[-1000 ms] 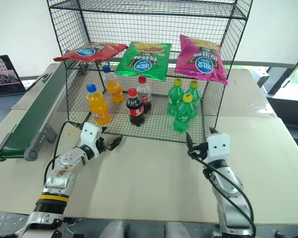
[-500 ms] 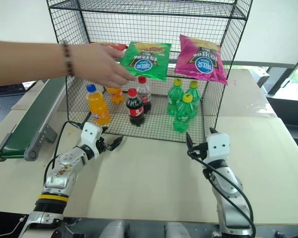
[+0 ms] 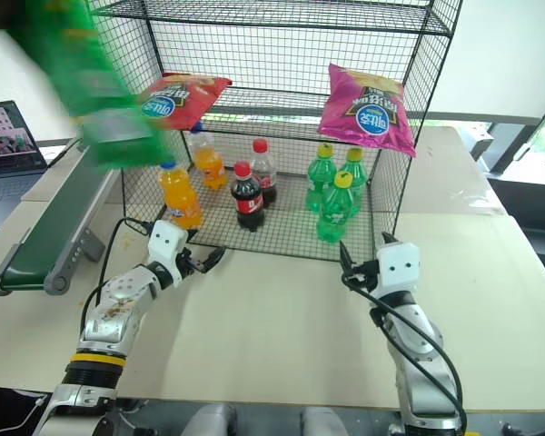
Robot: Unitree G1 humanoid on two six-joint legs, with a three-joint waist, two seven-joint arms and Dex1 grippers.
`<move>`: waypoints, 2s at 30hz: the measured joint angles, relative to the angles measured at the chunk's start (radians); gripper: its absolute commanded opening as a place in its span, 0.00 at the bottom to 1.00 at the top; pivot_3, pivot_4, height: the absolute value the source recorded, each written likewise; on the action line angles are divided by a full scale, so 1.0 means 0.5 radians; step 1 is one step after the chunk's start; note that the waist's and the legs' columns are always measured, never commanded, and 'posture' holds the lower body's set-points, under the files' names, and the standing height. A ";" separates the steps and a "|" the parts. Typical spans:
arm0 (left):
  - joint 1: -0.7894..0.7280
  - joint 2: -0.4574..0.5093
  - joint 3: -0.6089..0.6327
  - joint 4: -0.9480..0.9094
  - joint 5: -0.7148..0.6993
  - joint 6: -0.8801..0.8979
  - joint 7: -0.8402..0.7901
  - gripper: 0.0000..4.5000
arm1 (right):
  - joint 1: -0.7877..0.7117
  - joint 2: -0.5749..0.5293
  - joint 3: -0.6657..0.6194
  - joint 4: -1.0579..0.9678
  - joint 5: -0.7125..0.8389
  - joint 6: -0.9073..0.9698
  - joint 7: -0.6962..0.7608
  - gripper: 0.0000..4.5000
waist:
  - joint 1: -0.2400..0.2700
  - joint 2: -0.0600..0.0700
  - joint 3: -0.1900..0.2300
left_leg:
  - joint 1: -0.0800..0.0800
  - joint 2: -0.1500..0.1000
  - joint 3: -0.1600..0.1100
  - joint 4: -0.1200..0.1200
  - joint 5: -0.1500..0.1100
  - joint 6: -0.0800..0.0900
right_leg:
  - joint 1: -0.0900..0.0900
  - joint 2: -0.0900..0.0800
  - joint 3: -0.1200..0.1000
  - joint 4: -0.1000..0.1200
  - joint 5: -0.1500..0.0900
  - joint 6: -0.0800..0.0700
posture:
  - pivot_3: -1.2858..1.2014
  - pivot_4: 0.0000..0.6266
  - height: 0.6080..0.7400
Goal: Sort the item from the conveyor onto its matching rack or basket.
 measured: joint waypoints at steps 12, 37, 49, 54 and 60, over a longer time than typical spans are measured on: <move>0.001 0.005 0.073 0.000 -0.016 0.000 0.003 0.99 | -0.001 0.003 0.025 0.000 -0.002 0.000 0.005 1.00 | 0.001 0.000 0.000 | 0.000 0.000 0.000 0.000 0.000 0.000 | 0.000 0.000 0.000 0.000 0.000 0.000 | 0.52 0.24 1.00; 0.551 0.204 0.600 -0.887 -0.915 0.805 -0.107 0.99 | -0.292 -0.331 0.056 -0.108 0.434 0.286 0.577 1.00 | -0.057 0.001 0.000 | 0.000 0.002 -0.002 0.000 -0.003 0.004 | 0.000 0.000 -0.001 0.001 0.000 0.000 | 0.52 0.24 1.00; 1.057 0.051 1.786 -0.885 -2.604 1.188 0.781 0.99 | -0.904 -0.451 0.296 -0.158 1.062 0.518 1.311 1.00 | -0.103 -0.002 0.001 | 0.000 0.002 -0.028 0.003 -0.004 0.008 | 0.005 0.002 -0.023 0.006 -0.004 -0.005 | 0.52 0.24 1.00; 1.176 0.018 1.959 -0.827 -3.020 1.023 1.017 0.99 | -1.041 -0.406 0.395 0.004 1.102 0.518 1.481 1.00 | -0.041 -0.004 0.000 | -0.006 -0.003 -0.035 0.005 -0.002 0.003 | 0.007 -0.006 -0.034 0.003 -0.005 -0.006 | 0.52 0.24 1.00; 1.157 0.001 1.966 -0.642 -3.161 0.871 1.081 0.99 | -1.192 -0.370 0.424 0.060 1.140 0.518 1.614 1.00 | -0.035 -0.004 -0.001 | -0.004 -0.003 -0.037 0.004 -0.001 0.001 | 0.007 -0.005 -0.038 0.005 -0.006 -0.010 | 0.52 0.24 1.00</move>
